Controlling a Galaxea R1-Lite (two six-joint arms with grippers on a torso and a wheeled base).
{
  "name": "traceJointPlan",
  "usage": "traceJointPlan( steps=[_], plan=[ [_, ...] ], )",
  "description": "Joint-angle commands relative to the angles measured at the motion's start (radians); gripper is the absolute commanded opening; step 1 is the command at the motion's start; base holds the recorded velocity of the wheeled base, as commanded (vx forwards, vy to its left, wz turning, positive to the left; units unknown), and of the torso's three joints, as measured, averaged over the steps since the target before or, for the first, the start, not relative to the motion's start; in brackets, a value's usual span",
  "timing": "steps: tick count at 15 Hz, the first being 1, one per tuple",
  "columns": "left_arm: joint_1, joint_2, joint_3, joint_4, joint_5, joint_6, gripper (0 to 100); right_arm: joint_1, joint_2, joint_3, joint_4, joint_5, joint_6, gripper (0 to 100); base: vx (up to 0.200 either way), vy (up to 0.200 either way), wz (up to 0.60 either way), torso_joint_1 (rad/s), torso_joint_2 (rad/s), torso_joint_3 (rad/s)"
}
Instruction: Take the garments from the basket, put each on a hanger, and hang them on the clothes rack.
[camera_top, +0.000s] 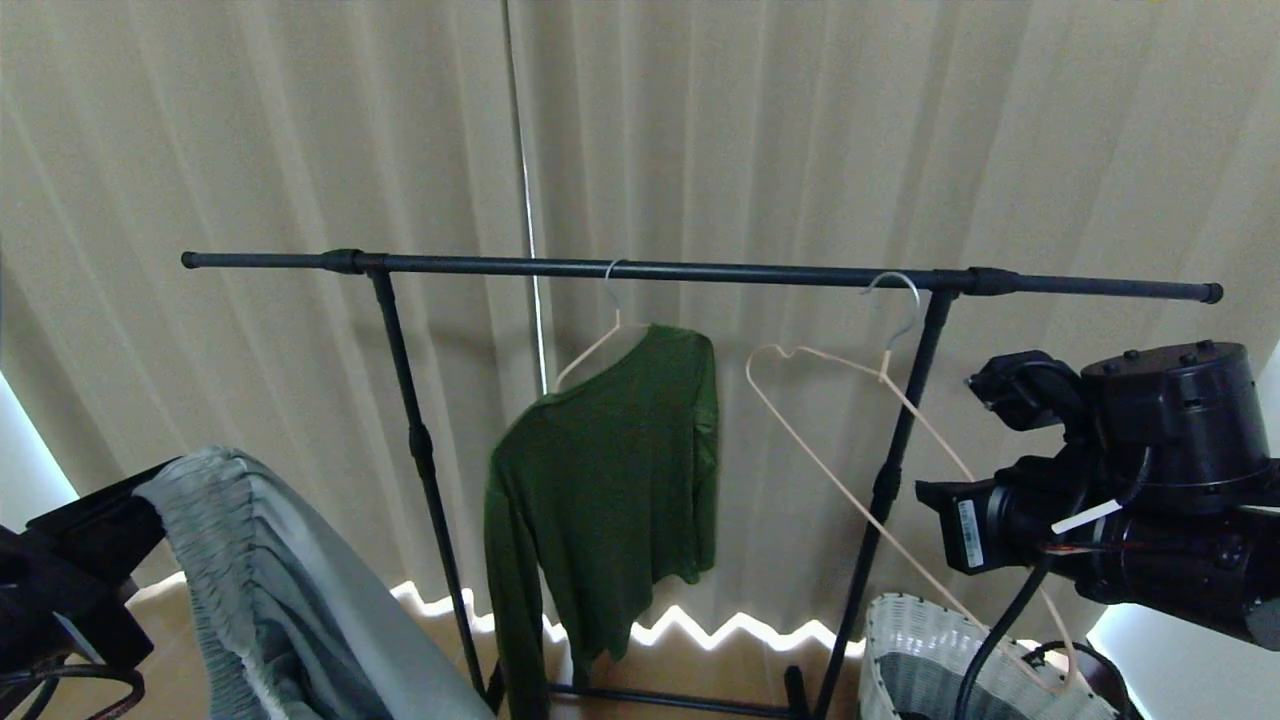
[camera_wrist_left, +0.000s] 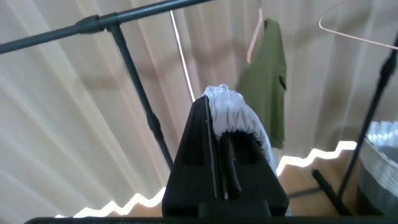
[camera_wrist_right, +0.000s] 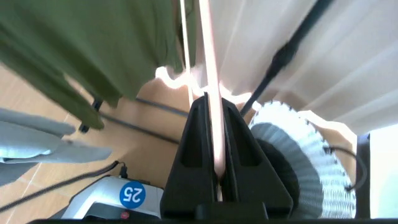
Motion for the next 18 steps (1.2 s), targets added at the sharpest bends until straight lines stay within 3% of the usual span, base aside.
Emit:
traceJointPlan(
  steps=[1,6,7,9,10,11,12,13,15,18],
  plan=[
    [-0.001,0.0,0.011,0.0,0.0,0.0,0,0.0,-0.022,0.006,-0.001,0.008,0.001,0,0.0,0.0,0.0,0.0,0.0,0.0],
    [-0.009,0.031,-0.021,0.019,0.0,0.0,0,0.02,-0.088,0.069,-0.035,0.045,0.005,0,0.0,0.0,0.0,0.0,0.0,0.0],
    [-0.026,0.06,-0.093,0.106,0.004,0.032,0,0.028,-0.093,0.101,-0.115,0.091,0.004,0,0.0,0.0,0.0,0.0,0.0,0.0],
    [-0.093,0.1,-0.326,0.458,0.004,0.02,0,0.048,-0.091,0.138,-0.234,0.174,0.001,0,0.0,0.0,0.0,0.0,0.0,0.0],
    [-0.112,0.109,-0.371,0.525,0.004,0.0,0,0.057,-0.091,0.141,-0.243,0.186,0.001,0,0.0,0.0,0.0,0.0,0.0,0.0],
    [-0.193,0.181,-0.527,0.678,0.009,-0.108,0,0.082,-0.097,0.147,-0.266,0.212,0.007,0,0.0,0.0,0.0,0.0,0.0,0.0],
    [-0.201,0.192,-0.544,0.689,0.012,-0.123,0,0.086,-0.097,0.149,-0.269,0.215,0.007,0,0.0,0.0,0.0,0.0,0.0,0.0],
    [-0.231,0.296,-0.642,0.714,0.075,-0.198,0,0.155,-0.119,0.175,-0.297,0.234,0.008,0,0.0,0.0,0.0,0.0,0.0,0.0],
    [-0.245,0.399,-0.69,0.694,0.228,-0.224,0,0.241,-0.139,0.208,-0.317,0.238,0.019,0,0.0,0.0,0.0,0.0,0.0,0.0],
    [-0.248,0.474,-0.724,0.651,0.316,-0.259,0,0.367,-0.156,0.204,-0.329,0.238,0.062,0,0.0,0.0,0.0,0.0,0.0,0.0]
  ],
)
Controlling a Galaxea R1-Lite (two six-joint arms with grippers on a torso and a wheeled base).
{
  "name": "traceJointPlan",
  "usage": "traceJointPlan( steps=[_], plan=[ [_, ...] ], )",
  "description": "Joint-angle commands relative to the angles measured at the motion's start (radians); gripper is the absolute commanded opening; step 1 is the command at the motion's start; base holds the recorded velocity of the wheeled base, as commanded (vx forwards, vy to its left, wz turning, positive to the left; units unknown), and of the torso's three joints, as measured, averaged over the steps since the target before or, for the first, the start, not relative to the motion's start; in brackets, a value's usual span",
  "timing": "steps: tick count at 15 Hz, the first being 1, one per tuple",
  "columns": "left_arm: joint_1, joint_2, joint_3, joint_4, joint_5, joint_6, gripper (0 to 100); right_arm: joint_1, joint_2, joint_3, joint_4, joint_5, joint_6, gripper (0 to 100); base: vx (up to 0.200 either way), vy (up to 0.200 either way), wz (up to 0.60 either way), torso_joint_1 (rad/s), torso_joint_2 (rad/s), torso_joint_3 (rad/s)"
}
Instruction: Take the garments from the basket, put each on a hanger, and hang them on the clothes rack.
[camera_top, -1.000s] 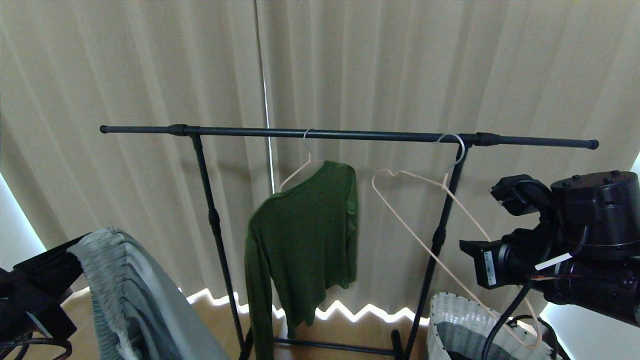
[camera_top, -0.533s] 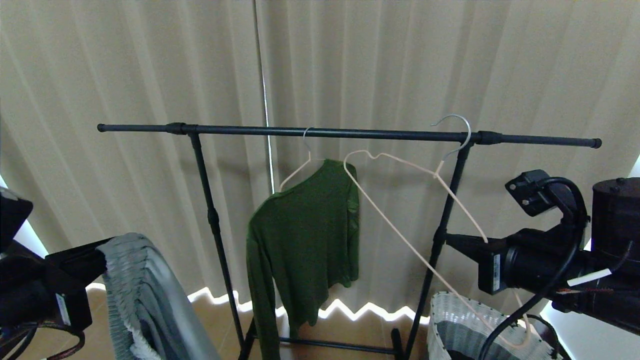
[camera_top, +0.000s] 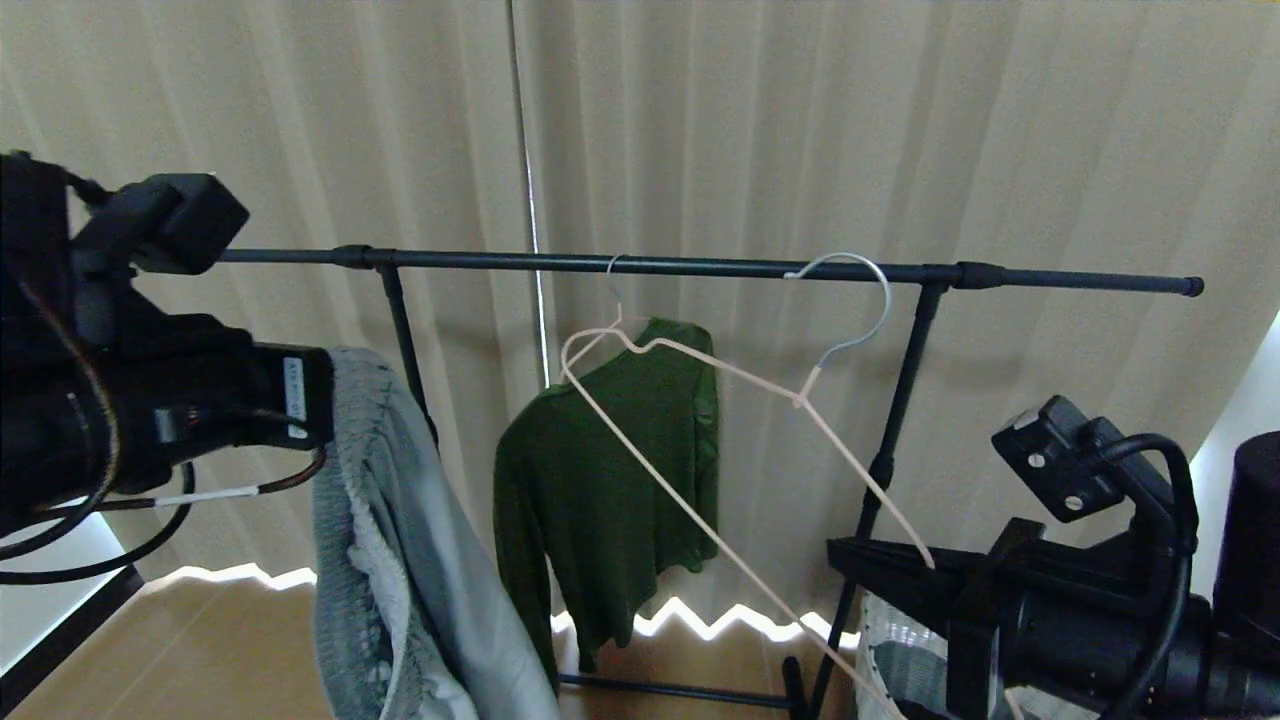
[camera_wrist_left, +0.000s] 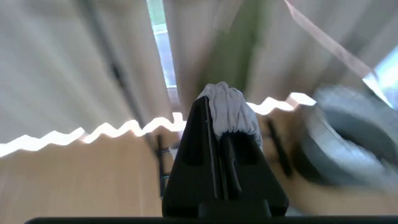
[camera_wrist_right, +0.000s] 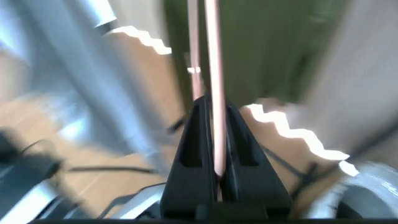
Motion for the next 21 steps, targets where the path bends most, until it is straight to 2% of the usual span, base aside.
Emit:
traceJointPlan(
  steps=[1,3,5,8,12,16,19,21],
  plan=[
    [-0.008,0.102,-0.031,-0.016,0.011,-0.008,0,0.095,-0.02,-0.001,-0.005,0.0,0.014,0,0.0,0.0,0.0,0.0,0.0,0.0],
    [-0.01,0.117,-0.032,-0.033,0.029,-0.02,0,0.138,-0.018,-0.001,-0.005,0.0,0.014,0,0.0,0.0,0.0,0.0,0.0,0.0],
    [-0.011,0.155,-0.048,-0.079,0.095,-0.036,0,0.195,-0.021,-0.004,-0.005,0.004,0.014,0,0.0,0.0,0.0,0.0,0.0,0.0],
    [-0.025,0.178,-0.091,-0.082,0.107,-0.045,0,0.226,-0.015,-0.002,-0.003,0.005,0.014,0,0.0,0.0,0.0,0.0,0.0,0.0],
    [-0.096,0.218,-0.146,-0.072,0.112,-0.086,0,0.223,0.04,-0.021,-0.005,0.019,0.016,0,0.0,0.0,0.0,0.0,0.0,0.0],
    [-0.097,0.229,-0.169,-0.069,0.172,-0.083,0,0.192,0.108,-0.057,-0.009,0.002,0.022,0,0.0,0.0,0.0,0.0,0.0,0.0],
    [-0.097,0.224,-0.167,-0.02,0.221,-0.069,0,0.155,0.18,-0.117,-0.009,-0.067,0.037,0,0.0,0.0,0.0,0.0,0.0,0.0],
    [-0.097,0.223,-0.164,0.006,0.25,-0.068,0,0.155,0.187,-0.139,-0.009,-0.076,0.065,0,0.0,0.0,0.0,0.0,0.0,0.0]
  ],
)
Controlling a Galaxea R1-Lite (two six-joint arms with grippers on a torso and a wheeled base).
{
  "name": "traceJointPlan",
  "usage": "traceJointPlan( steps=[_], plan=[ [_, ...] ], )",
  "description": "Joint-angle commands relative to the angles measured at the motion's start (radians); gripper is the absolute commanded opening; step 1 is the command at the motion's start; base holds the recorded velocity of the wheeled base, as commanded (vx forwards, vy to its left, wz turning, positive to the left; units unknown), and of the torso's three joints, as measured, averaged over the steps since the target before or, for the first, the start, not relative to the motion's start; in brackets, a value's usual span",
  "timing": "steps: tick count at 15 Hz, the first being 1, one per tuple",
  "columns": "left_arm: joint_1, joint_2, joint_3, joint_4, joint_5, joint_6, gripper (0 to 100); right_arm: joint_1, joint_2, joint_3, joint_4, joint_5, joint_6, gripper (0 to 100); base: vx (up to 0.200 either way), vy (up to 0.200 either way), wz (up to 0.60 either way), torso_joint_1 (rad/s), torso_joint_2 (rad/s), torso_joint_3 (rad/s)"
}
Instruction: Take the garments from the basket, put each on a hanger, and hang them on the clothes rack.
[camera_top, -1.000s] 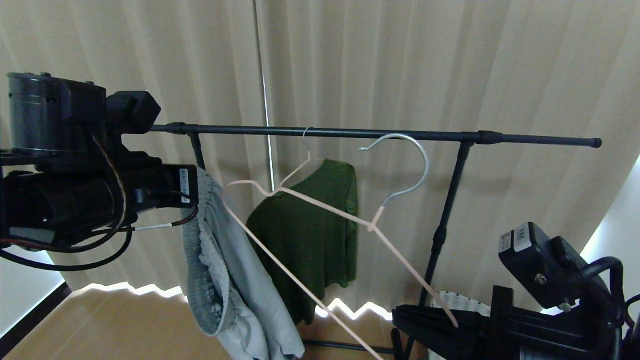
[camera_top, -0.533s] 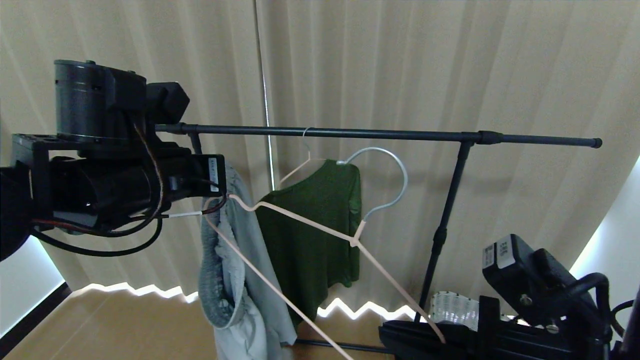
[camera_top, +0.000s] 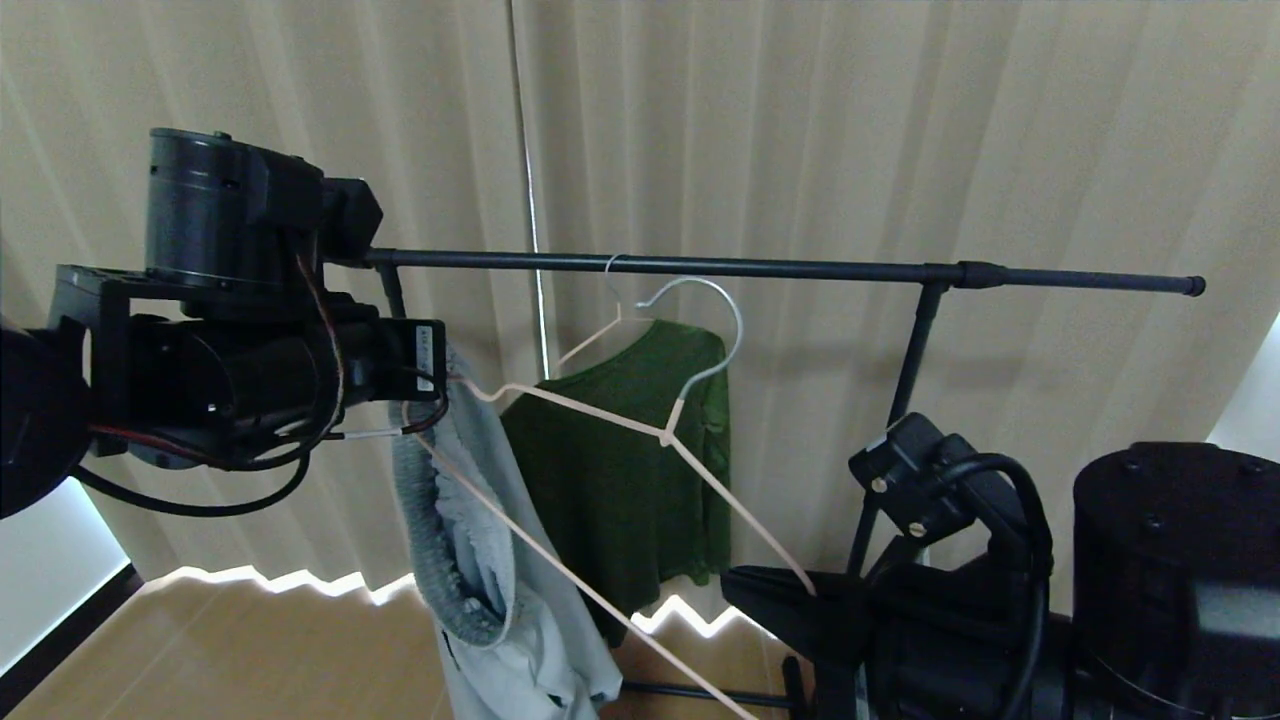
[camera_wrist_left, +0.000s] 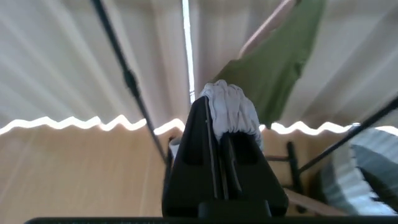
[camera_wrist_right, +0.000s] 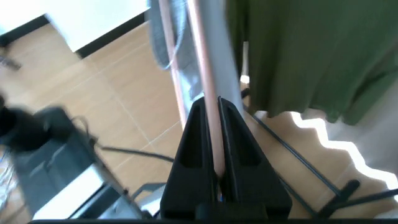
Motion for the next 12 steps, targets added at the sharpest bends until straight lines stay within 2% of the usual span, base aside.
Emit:
traceJointPlan(
  steps=[1,4,6,10,12],
  plan=[
    [0.001,-0.004,0.003,0.012,0.027,0.002,0,-0.003,0.027,-0.016,-0.001,-0.001,0.007,0,0.0,0.0,0.0,0.0,0.0,0.0],
    [0.011,-0.024,0.023,0.013,0.091,0.023,0,-0.003,0.031,-0.014,0.01,-0.012,0.007,0,0.0,0.0,0.0,0.0,0.0,0.0],
    [0.011,-0.079,0.074,0.027,0.091,0.075,0,-0.003,0.058,-0.025,0.01,-0.014,0.007,0,0.0,0.0,0.0,0.0,0.0,0.0],
    [0.017,-0.142,0.152,0.029,0.093,0.131,0,-0.009,0.119,-0.085,0.01,-0.015,0.018,0,0.0,0.0,0.0,0.0,0.0,0.0],
    [0.072,-0.143,0.161,0.029,0.093,0.166,0,-0.027,0.136,-0.097,0.015,-0.017,0.027,0,0.0,0.0,0.0,0.0,0.0,0.0]
  ],
)
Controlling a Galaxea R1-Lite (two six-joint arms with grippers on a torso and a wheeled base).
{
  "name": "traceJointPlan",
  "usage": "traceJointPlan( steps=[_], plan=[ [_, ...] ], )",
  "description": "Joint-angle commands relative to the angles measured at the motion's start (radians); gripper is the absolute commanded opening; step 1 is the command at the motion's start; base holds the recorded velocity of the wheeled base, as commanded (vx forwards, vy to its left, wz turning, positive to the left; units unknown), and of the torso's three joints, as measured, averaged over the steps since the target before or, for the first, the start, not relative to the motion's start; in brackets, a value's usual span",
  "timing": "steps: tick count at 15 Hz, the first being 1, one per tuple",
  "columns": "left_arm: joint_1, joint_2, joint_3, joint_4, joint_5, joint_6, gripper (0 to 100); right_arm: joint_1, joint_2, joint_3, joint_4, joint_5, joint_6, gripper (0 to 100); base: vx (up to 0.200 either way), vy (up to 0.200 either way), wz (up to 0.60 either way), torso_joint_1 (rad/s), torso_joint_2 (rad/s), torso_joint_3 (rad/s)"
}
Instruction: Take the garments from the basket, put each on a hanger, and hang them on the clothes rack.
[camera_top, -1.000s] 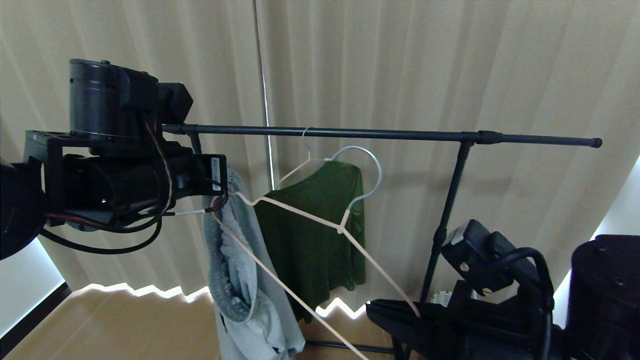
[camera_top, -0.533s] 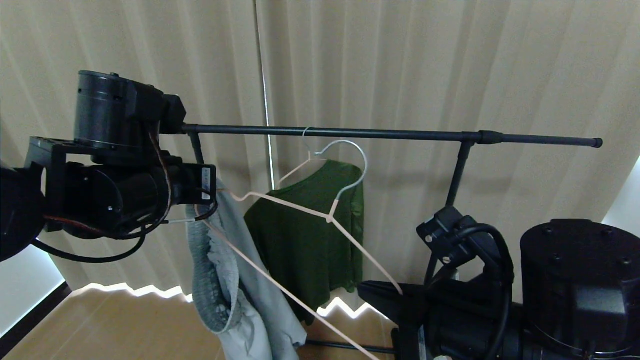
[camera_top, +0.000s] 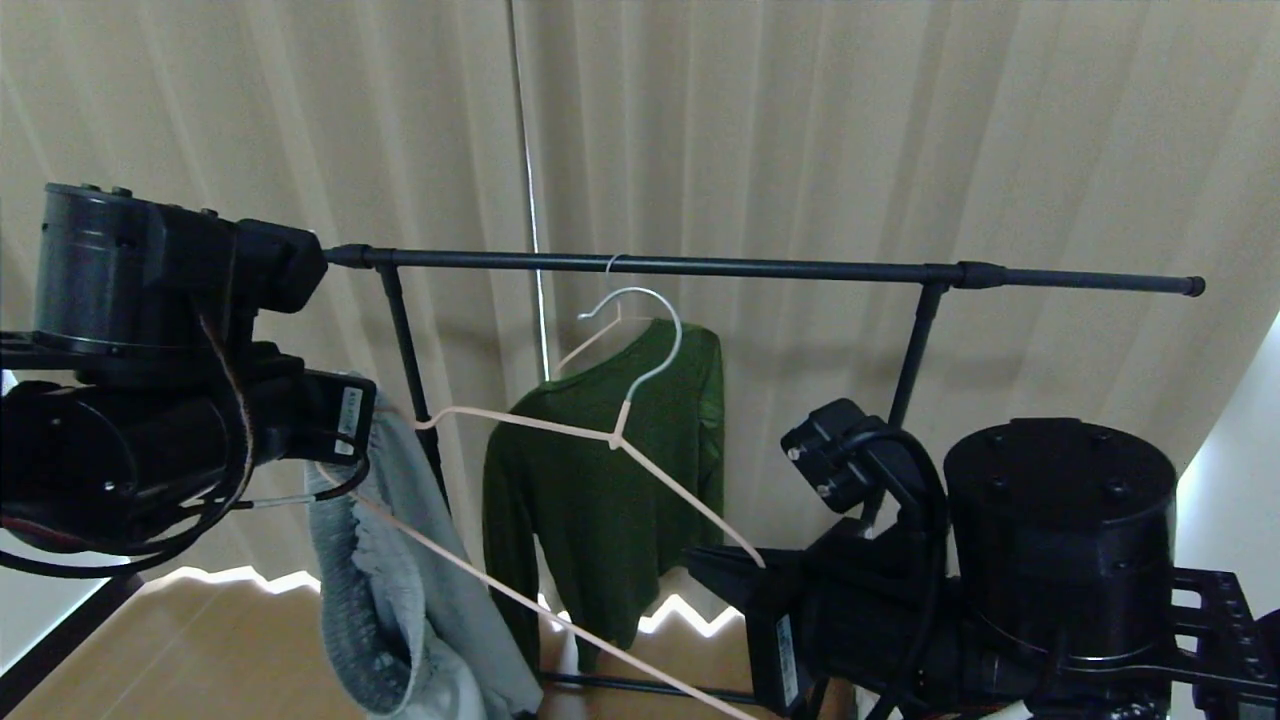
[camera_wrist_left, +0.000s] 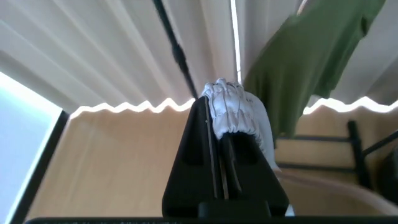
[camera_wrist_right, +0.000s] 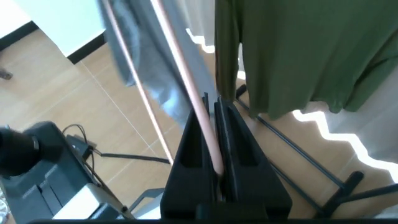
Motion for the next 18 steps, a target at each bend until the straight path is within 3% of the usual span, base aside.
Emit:
traceJointPlan(
  steps=[1,6,13,16,18],
  plan=[
    [0.045,-0.02,0.013,0.0,0.001,0.021,0,-0.015,0.026,-0.004,0.002,-0.003,0.003,0,0.0,0.0,0.0,0.0,0.0,0.0],
    [0.049,-0.073,0.112,-0.003,-0.001,0.108,0,-0.047,0.091,-0.049,0.011,-0.021,0.009,0,0.0,0.0,0.0,0.0,0.0,0.0],
    [0.031,-0.065,0.15,-0.006,-0.001,0.136,0,-0.062,0.152,-0.153,0.043,-0.064,0.009,0,0.0,0.0,0.0,0.0,0.0,0.0],
    [0.032,-0.031,0.141,-0.023,0.001,0.133,0,-0.044,0.101,-0.141,0.053,-0.035,0.047,0,0.0,0.0,0.0,0.0,0.0,0.0],
    [0.054,0.02,0.124,-0.078,0.002,0.13,0,-0.008,0.008,-0.069,0.051,0.12,0.077,0,0.0,0.0,0.0,0.0,0.0,0.0]
  ],
)
